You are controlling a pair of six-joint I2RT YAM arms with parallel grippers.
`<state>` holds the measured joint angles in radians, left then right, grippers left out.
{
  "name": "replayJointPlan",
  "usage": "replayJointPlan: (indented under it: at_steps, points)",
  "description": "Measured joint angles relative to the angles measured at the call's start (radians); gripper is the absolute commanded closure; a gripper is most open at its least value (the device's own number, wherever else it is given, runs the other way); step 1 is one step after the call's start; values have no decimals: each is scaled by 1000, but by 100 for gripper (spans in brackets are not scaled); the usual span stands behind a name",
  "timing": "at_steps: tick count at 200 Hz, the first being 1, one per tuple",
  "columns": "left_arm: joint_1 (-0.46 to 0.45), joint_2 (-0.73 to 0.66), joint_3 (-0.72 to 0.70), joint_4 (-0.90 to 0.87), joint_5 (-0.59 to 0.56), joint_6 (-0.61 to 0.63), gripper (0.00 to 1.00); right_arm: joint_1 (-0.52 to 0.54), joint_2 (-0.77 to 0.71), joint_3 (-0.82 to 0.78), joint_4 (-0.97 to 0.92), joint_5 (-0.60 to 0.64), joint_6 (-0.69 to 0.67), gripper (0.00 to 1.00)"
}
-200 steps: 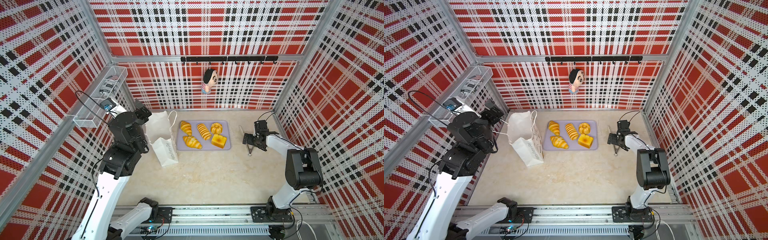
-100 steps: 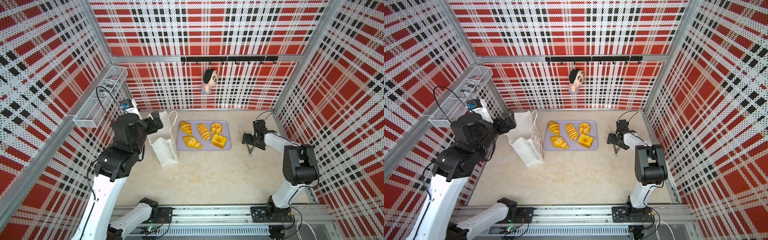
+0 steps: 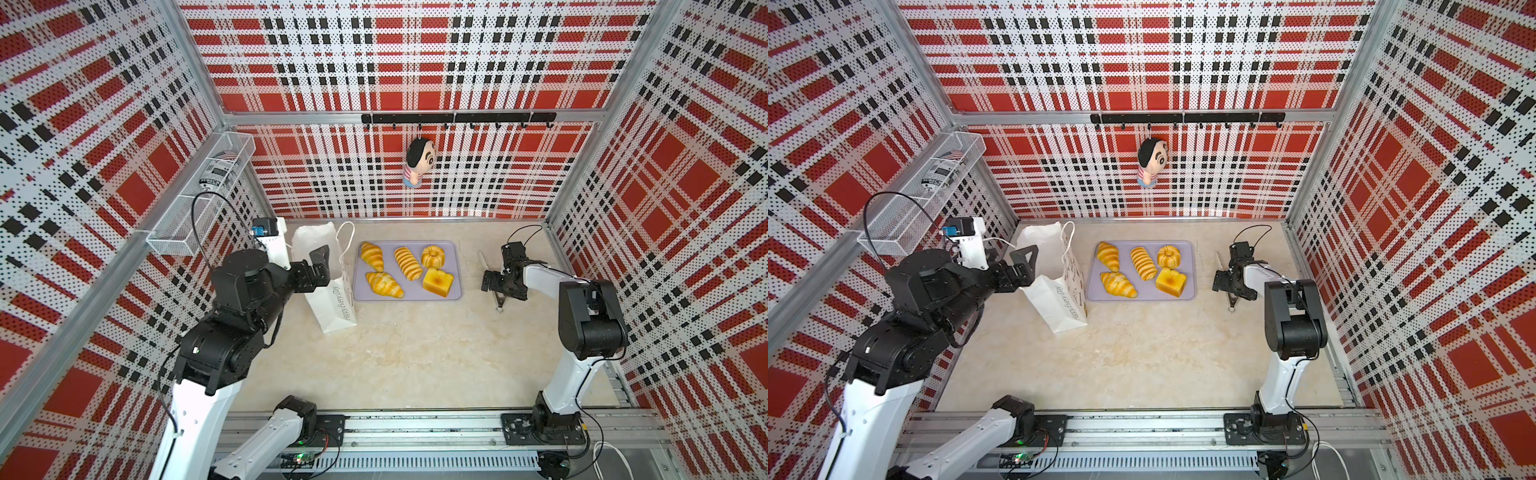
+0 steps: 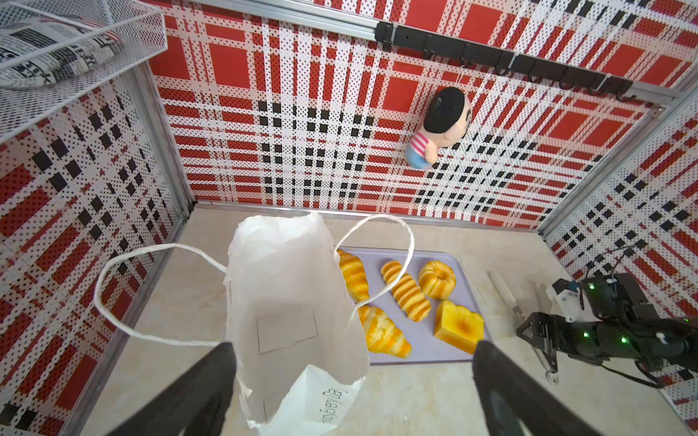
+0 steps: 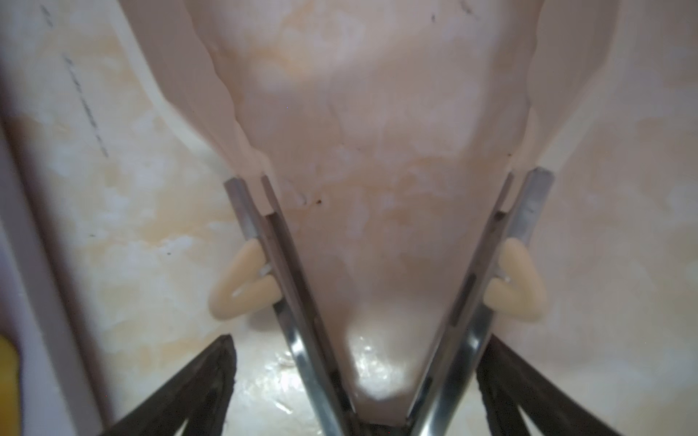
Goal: Pack bread into a paper bag
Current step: Pick up the clamp from the center of the board.
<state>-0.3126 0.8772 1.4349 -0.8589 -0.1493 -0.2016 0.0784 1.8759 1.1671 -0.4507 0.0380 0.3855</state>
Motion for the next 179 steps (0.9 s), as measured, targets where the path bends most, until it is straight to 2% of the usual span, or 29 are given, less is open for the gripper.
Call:
replayJointPlan:
  at_steps: [108,179]
  points:
    - [0,-9,-60,1,109,98,2,0,46,64,-43,34,30,0]
    - [-1,-9,-62,1,116,103,2,0,50,66,-60,60,46,14]
